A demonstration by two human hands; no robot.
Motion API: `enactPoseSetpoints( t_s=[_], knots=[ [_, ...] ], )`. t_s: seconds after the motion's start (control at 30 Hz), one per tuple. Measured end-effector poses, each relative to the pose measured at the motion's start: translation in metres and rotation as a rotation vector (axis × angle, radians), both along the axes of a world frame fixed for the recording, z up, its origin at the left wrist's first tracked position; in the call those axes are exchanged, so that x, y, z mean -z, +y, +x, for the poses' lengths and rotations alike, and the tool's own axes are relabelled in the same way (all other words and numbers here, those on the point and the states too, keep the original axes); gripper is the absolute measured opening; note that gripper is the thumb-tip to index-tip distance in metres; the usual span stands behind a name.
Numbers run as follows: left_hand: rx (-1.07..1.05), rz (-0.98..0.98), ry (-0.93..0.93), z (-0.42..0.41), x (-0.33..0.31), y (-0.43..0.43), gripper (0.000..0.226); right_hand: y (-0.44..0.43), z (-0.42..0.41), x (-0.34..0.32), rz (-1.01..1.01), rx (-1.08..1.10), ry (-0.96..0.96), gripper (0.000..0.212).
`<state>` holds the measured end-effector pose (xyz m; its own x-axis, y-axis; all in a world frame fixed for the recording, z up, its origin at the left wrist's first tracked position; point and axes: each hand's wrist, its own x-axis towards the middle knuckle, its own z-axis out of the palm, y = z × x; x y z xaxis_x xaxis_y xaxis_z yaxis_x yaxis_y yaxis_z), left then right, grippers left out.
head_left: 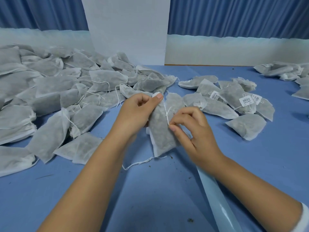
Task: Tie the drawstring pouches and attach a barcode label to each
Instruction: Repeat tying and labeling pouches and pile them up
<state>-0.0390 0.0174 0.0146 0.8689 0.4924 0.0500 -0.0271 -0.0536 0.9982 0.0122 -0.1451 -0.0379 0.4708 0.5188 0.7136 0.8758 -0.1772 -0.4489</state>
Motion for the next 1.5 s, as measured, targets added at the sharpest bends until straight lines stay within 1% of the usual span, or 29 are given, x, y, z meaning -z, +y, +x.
enactPoseSetpoints(
  t_s=[0.13,0.27,0.37,0.47,0.5,0.63,0.7,0.8,0.87,0.97,1.07,1.17,1.27,1.3,1.37,1.43,1.5],
  knots=[
    [0.034,-0.069,-0.038,0.002,0.001,-0.002,0.029,0.001,-0.004,-0.001,0.003,-0.030,0.137,0.007],
    [0.057,-0.080,-0.003,0.004,0.006,-0.003,0.029,-0.001,-0.002,-0.005,-0.047,-0.051,0.111,0.005],
    [0.111,-0.142,-0.012,0.003,0.006,-0.002,0.027,-0.001,0.000,-0.005,-0.008,-0.043,0.147,0.005],
    [0.216,-0.161,-0.015,0.001,0.004,0.001,0.043,-0.001,0.001,-0.005,0.064,-0.053,0.212,0.005],
    [0.243,-0.151,-0.020,0.001,0.004,0.001,0.041,-0.001,0.001,-0.005,0.087,-0.051,0.230,0.005],
    [0.238,-0.023,0.011,0.000,0.007,0.002,0.007,-0.002,0.003,-0.004,0.098,-0.034,0.246,0.004],
    [0.220,-0.008,0.040,0.001,0.010,0.001,0.012,-0.002,0.003,-0.003,0.069,-0.013,0.212,0.004],
    [0.114,0.050,0.072,0.005,0.013,-0.002,0.018,-0.002,0.004,-0.001,0.007,0.045,0.107,0.003],
    [0.083,0.063,0.091,0.006,0.015,-0.003,0.022,-0.003,0.006,0.000,-0.032,0.055,0.064,0.003],
    [0.186,0.060,0.126,0.003,0.014,-0.001,0.035,-0.004,0.007,-0.001,-0.064,0.042,0.054,0.002],
    [0.236,0.083,0.146,0.001,0.012,0.002,0.036,-0.004,0.006,-0.003,-0.100,0.014,0.083,0.003],
    [0.195,0.087,0.158,0.002,0.011,0.005,0.036,-0.006,0.005,-0.005,-0.076,-0.007,0.157,0.003],
    [0.136,0.072,0.161,0.002,0.010,0.016,0.042,-0.010,0.012,-0.010,0.090,0.055,0.357,0.014],
    [0.127,0.056,0.166,0.002,0.009,0.021,0.043,-0.012,0.016,-0.010,0.110,0.103,0.422,0.019],
    [0.128,0.019,0.200,0.002,0.009,0.033,0.036,-0.015,0.027,-0.008,0.014,0.204,0.533,0.023],
    [0.161,0.014,0.259,0.000,0.009,0.042,0.029,-0.015,0.034,-0.001,-0.141,0.245,0.635,0.017],
    [0.208,0.029,0.317,-0.001,0.011,0.048,0.021,-0.014,0.035,0.003,-0.214,0.224,0.750,0.008]
  ],
)
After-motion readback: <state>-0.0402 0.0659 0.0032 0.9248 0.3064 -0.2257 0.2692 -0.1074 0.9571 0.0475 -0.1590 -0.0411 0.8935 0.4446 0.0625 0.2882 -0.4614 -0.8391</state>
